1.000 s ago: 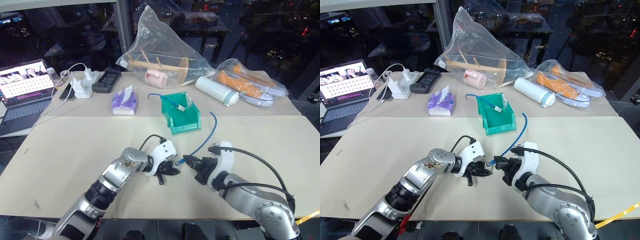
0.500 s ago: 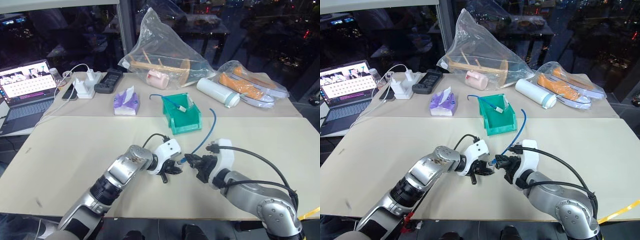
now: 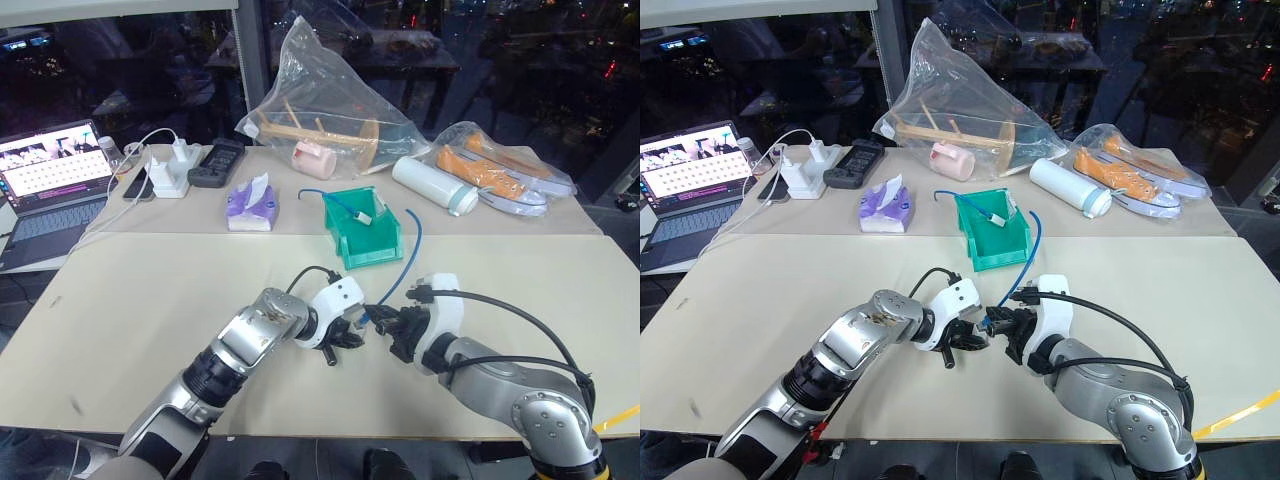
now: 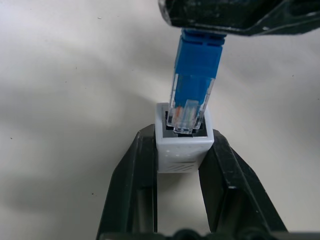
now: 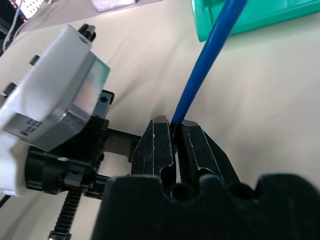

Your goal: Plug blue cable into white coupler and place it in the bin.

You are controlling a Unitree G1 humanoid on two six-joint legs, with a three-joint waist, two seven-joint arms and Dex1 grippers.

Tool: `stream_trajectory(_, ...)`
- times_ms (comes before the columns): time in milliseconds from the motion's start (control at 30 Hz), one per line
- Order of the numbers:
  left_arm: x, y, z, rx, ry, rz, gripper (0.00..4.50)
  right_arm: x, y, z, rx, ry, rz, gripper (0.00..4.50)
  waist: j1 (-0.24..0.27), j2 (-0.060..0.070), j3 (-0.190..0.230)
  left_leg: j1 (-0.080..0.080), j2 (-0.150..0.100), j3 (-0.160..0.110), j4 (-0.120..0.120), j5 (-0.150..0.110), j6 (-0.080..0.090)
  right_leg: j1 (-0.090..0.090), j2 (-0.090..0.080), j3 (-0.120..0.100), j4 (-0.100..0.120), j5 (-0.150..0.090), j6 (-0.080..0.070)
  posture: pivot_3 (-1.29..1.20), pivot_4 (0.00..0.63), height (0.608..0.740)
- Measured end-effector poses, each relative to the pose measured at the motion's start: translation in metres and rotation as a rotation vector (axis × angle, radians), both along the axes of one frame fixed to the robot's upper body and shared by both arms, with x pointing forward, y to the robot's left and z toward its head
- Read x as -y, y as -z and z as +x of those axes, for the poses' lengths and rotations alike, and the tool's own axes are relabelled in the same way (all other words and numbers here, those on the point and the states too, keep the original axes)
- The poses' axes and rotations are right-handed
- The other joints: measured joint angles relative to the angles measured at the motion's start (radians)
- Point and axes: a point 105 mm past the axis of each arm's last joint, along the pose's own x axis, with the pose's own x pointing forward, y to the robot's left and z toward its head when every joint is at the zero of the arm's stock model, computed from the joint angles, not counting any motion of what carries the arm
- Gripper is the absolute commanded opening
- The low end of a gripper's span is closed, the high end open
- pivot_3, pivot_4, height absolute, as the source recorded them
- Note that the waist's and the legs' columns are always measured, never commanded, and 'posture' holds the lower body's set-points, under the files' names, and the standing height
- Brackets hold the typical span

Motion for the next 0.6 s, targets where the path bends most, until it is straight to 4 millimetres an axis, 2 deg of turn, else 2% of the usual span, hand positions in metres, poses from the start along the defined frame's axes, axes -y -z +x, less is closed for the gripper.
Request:
stream_trajectory(200,0.0005,0.0007,-0.0007,-0.009,-0.003,0.000,0.66,-0.0049,-0.0018,-0.0017,-0.006,-0.015,0.036,0.00,0.000,0.000,0.000,0.000,0.000,0.000,0.000,0.000,0.000,0.000,0.000,0.000,0.000,0.000,0.000,0.00,0.150,0.740)
stream_trajectory(600,0.0007,0.0004,-0.0005,0.001,-0.011,0.006,0.66,-0.0027,0.0020,-0.0050,-0.027,-0.012,0.045,0.00,0.000,-0.001,-0.003,0.000,0.000,0.000,0.000,0.000,0.000,0.000,0.000,0.000,0.000,0.000,0.000,0.00,0.150,0.740)
